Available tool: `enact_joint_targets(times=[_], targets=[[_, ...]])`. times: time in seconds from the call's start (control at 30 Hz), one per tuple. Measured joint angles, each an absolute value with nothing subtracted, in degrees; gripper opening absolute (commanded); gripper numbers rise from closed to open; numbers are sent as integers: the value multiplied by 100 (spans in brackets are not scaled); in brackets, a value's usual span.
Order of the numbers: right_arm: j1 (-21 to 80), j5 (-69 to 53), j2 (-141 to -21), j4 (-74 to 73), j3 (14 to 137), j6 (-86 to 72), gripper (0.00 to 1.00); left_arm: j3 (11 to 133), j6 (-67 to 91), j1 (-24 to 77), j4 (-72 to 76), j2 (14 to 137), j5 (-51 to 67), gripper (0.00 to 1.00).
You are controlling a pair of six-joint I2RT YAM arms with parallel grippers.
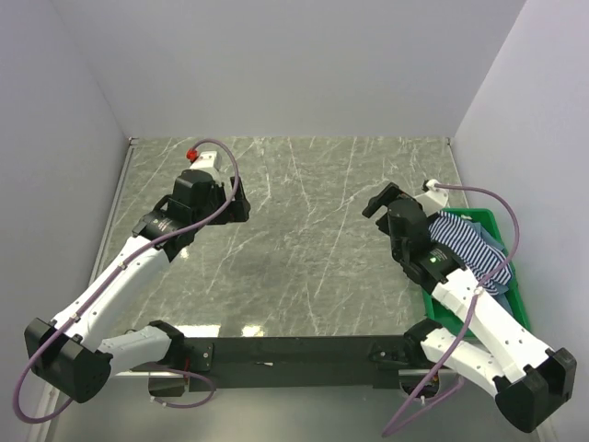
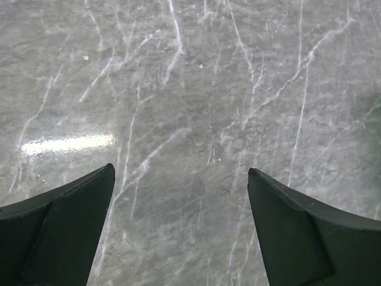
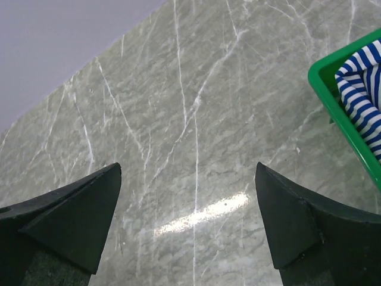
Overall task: Fold and stack the tank tops
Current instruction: Grab the tank top from the pile
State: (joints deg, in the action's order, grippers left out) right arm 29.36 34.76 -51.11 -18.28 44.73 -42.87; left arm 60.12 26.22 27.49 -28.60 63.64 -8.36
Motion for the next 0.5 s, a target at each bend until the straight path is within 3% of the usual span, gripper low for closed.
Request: enact_joint_targets(times=[0.37,0.5], targets=[[2862,3575,-5343,-2764,4851,-4270,100,5946,2668,2749,-2805,6128,-329,99],[2025,3433,-5986,-3096,5616,-4125,100,5835,2676,2749,-2808,6099,-327,99]])
